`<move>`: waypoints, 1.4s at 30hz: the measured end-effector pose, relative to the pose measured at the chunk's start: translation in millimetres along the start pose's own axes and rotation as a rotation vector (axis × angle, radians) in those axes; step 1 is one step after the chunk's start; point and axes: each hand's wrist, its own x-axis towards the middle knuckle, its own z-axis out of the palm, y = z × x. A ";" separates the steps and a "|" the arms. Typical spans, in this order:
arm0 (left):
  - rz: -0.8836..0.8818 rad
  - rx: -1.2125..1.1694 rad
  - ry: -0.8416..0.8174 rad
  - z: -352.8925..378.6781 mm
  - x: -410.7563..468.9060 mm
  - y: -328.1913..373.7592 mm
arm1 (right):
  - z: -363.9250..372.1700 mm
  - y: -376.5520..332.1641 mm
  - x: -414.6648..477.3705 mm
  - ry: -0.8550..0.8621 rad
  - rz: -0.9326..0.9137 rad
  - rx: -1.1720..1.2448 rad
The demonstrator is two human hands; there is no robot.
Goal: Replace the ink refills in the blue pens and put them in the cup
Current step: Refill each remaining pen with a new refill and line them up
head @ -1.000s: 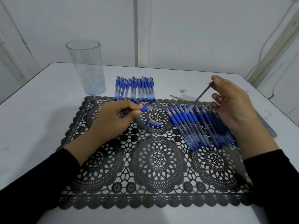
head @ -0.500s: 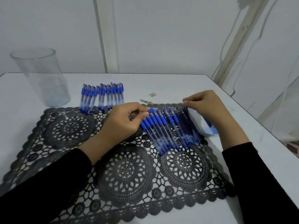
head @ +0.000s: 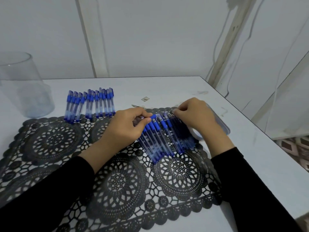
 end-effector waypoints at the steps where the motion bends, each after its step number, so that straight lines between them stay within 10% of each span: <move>1: -0.002 0.003 -0.003 1.3 1.3 1.4 | -8.1 4.3 0.5 -0.003 0.001 0.092; 6: -0.029 -0.051 -0.025 16.5 7.3 14.6 | -34.6 38.6 6.1 0.115 0.013 0.341; 21: 0.027 -0.103 -0.001 46.6 17.3 27.2 | -10.8 67.5 13.1 0.017 -0.003 -0.158; 42: 0.020 -0.125 0.013 47.6 15.5 21.8 | -7.2 56.9 6.1 -0.001 0.020 -0.015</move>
